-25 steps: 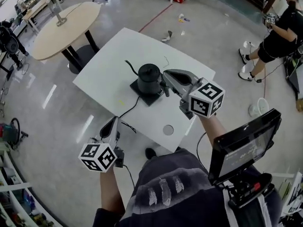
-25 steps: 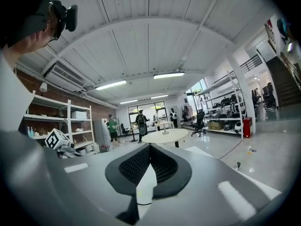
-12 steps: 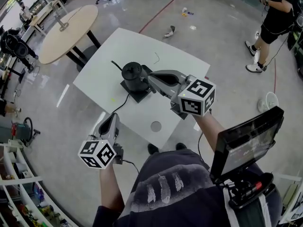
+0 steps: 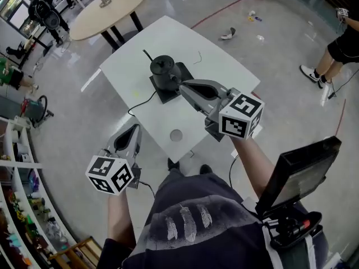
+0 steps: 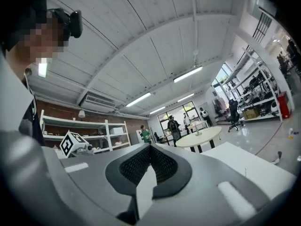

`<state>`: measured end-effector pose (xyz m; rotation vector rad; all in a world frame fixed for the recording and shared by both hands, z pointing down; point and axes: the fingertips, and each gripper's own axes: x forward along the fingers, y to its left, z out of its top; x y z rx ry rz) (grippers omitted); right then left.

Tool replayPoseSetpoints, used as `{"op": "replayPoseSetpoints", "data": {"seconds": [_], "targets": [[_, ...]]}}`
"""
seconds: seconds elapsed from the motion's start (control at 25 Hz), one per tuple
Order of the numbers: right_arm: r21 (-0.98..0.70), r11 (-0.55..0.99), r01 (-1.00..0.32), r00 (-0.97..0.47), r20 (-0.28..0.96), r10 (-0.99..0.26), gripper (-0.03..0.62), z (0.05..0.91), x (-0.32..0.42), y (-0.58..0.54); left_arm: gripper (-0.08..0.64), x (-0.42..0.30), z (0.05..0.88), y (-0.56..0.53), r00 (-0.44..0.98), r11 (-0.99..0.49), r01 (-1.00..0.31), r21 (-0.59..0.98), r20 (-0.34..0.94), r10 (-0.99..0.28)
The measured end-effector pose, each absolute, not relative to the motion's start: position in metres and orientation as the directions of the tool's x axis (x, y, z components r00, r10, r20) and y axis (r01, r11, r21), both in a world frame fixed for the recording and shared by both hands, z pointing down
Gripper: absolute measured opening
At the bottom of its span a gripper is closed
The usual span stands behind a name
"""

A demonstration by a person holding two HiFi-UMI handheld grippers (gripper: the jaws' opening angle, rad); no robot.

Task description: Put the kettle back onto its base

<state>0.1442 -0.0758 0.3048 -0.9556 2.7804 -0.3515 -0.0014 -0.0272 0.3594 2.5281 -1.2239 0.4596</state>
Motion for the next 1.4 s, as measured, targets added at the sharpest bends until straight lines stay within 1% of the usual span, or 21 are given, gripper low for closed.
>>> {"op": "replayPoseSetpoints", "data": {"seconds": [0.08, 0.2, 0.32, 0.44, 0.56, 0.72, 1.04, 1.24, 1.4], "targets": [[-0.283, 0.791, -0.542, -0.796, -0.128, -0.591, 0.002, 0.309, 0.135, -0.078, 0.0, -0.005, 0.368, -0.02, 0.556, -0.561, -0.819, 0.123, 0.41, -0.723], [-0.28, 0.833, -0.477, -0.84, -0.133, -0.525, 0.002, 0.316, 0.108, -0.071, 0.0, -0.014, 0.376, -0.004, 0.52, -0.519, -0.846, 0.124, 0.412, -0.748], [-0.242, 0.867, -0.435, -0.877, -0.102, -0.469, 0.002, 0.319, 0.082, -0.059, 0.0, -0.025, 0.378, 0.005, 0.496, -0.49, -0.863, 0.126, 0.406, -0.768], [-0.192, 0.895, -0.403, -0.908, -0.04, -0.418, 0.002, 0.328, 0.053, -0.045, 0.0, -0.041, 0.377, 0.011, 0.473, -0.457, -0.878, 0.141, 0.398, -0.786], [-0.198, 0.907, -0.371, -0.924, -0.018, -0.382, 0.002, 0.334, 0.031, -0.036, 0.0, -0.051, 0.375, 0.013, 0.468, -0.446, -0.882, 0.152, 0.386, -0.795], [-0.214, 0.905, -0.367, -0.927, 0.003, -0.376, 0.002, 0.341, 0.01, -0.03, 0.0, -0.066, 0.378, 0.021, 0.479, -0.452, -0.877, 0.163, 0.369, -0.796], [-0.136, 0.918, -0.372, -0.928, 0.055, -0.368, 0.002, 0.328, -0.055, 0.013, 0.0, -0.119, 0.361, 0.056, 0.505, -0.465, -0.862, 0.201, 0.281, -0.816], [-0.106, 0.914, -0.392, -0.919, 0.089, -0.384, 0.002, 0.322, -0.093, 0.044, 0.0, -0.159, 0.359, 0.089, 0.525, -0.464, -0.843, 0.272, 0.227, -0.82], [-0.093, 0.898, -0.43, -0.9, 0.118, -0.419, 0.002, 0.327, -0.12, 0.059, 0.0, -0.181, 0.364, 0.103, 0.565, -0.496, -0.812, 0.307, 0.201, -0.8]]}}
